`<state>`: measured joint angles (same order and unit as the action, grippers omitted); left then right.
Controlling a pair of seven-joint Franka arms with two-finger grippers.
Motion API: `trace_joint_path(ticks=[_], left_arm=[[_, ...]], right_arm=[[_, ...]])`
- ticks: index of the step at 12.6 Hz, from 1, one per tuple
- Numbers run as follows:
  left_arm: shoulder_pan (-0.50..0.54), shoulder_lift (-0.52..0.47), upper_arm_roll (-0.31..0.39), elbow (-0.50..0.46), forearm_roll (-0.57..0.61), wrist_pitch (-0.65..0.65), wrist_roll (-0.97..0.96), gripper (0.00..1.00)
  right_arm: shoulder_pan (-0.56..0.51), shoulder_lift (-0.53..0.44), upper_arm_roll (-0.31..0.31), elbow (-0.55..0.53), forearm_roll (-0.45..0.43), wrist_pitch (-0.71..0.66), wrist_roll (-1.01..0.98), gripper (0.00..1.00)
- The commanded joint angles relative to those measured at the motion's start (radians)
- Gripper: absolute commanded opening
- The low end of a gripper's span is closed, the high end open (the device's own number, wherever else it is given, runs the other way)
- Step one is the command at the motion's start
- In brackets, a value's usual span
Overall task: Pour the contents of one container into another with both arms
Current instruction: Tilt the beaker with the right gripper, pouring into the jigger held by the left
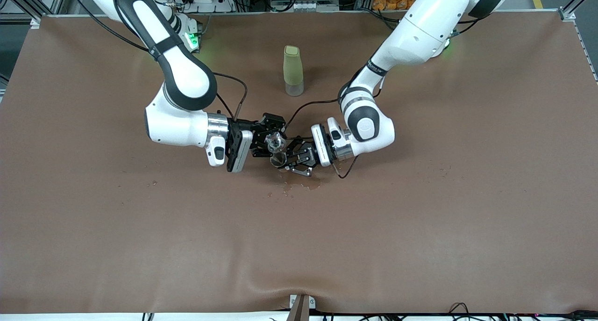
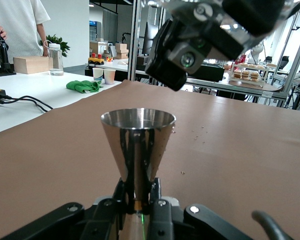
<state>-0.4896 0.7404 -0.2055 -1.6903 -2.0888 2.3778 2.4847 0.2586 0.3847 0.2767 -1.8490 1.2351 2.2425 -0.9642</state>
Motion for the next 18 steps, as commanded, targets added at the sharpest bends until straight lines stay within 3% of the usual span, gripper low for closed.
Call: trace_joint_path(ticks=[1,18], left_arm=[[0.005,-0.024,-0.002,-0.023,-0.027,0.005,0.065,0.00],[0.029,-0.024,-0.002,-0.011,-0.022,0.000,0.092,0.00]], right_arm=[[0.014,0.011,-0.004,0.025,-0.017,0.008,0.033,0.00],[0.021,0.002,-0.004,0.016,-0.022,-0.058,0.237,0.00]])
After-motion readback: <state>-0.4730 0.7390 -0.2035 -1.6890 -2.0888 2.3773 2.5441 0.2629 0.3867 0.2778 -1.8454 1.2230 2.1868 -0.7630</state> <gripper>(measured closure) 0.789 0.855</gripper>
